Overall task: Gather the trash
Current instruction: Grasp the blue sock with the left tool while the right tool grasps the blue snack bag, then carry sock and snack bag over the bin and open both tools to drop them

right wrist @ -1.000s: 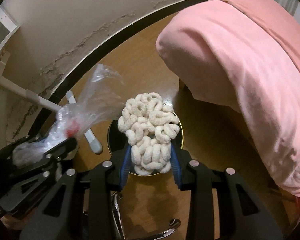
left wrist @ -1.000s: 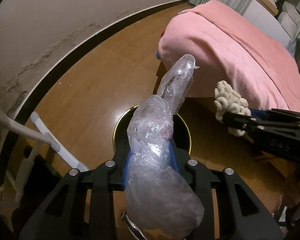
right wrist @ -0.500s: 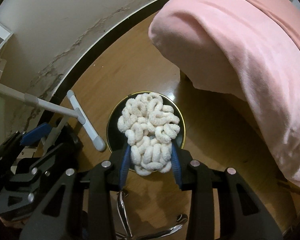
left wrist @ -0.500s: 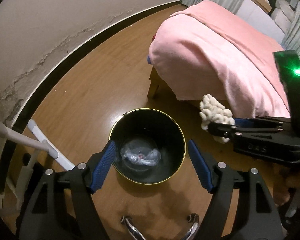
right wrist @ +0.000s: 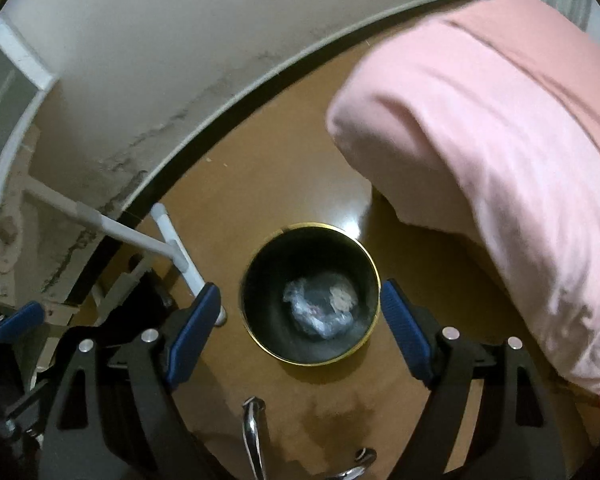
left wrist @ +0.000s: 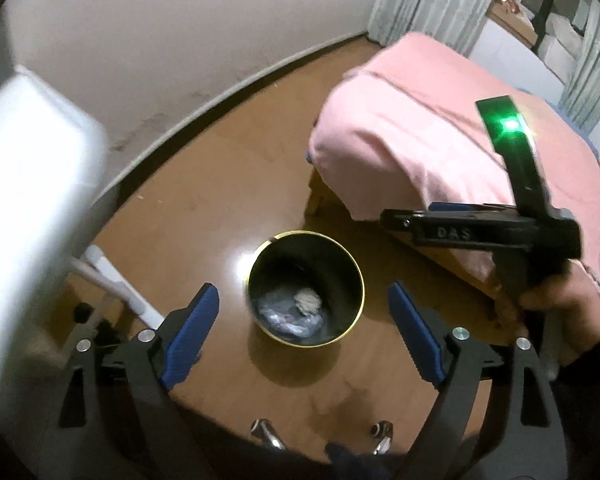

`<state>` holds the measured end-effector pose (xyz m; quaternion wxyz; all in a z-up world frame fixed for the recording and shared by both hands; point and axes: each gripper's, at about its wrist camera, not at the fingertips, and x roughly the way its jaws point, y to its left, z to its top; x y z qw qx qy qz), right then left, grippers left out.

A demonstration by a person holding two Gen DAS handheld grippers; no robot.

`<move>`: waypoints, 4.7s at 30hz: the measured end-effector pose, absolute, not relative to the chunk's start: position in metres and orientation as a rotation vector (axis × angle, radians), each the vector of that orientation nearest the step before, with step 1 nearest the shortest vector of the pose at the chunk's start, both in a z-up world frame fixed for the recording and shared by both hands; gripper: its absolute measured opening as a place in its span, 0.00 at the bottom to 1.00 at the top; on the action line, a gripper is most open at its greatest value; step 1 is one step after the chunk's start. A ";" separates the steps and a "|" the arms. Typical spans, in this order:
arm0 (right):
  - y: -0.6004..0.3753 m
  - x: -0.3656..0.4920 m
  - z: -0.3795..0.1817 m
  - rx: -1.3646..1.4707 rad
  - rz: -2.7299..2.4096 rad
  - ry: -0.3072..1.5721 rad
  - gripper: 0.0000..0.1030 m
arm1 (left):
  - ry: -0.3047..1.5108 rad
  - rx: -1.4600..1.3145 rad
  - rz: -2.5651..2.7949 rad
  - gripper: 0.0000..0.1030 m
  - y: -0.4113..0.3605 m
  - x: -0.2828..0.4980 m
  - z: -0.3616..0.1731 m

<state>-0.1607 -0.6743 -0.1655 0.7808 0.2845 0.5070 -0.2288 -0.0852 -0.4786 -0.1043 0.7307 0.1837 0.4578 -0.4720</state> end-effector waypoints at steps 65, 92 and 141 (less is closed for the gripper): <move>-0.228 0.086 0.076 0.149 0.421 0.835 0.44 | 0.920 0.056 -0.246 0.21 -0.018 0.123 -0.047; -0.596 -0.138 -0.061 0.487 -0.478 0.988 0.44 | 0.752 0.284 -0.973 0.15 -0.375 -0.055 0.000; -0.685 -0.185 -0.156 0.714 -0.659 1.031 0.74 | 1.018 0.472 -1.132 0.57 -0.550 -0.085 -0.155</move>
